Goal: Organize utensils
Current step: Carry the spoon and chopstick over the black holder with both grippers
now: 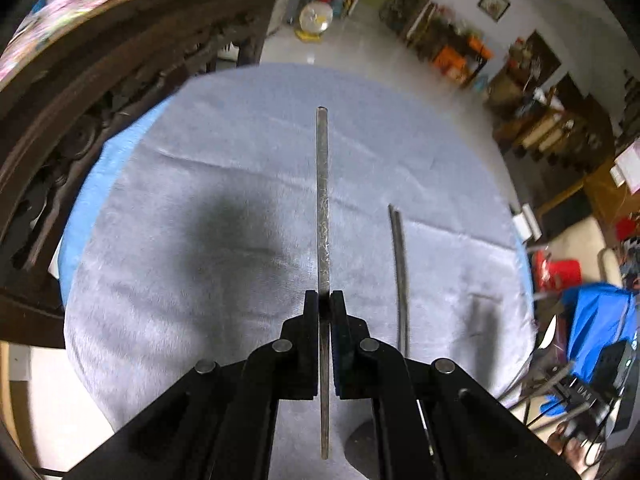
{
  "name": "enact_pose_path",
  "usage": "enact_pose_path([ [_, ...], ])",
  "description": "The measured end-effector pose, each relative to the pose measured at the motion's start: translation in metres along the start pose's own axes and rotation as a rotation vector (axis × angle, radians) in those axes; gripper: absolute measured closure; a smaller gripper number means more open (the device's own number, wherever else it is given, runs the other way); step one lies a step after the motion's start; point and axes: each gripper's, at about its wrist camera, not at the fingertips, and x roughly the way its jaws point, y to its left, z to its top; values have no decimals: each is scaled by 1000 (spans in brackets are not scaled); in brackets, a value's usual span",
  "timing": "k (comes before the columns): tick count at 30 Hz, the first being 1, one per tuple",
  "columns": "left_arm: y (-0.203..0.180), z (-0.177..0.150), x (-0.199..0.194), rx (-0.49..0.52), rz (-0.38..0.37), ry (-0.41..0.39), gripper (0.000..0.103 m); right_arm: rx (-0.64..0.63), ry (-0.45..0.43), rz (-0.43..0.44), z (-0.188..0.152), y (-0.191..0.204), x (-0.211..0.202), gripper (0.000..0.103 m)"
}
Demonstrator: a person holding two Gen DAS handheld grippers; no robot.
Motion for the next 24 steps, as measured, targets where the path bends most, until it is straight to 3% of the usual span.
enact_pose_path([
  [12, -22, -29, -63, 24, -37, -176, 98, -46, -151, 40, -49, 33, -53, 91],
  [24, -38, -48, -70, 72, 0, -224, 98, -100, -187, 23, -68, 52, -70, 91],
])
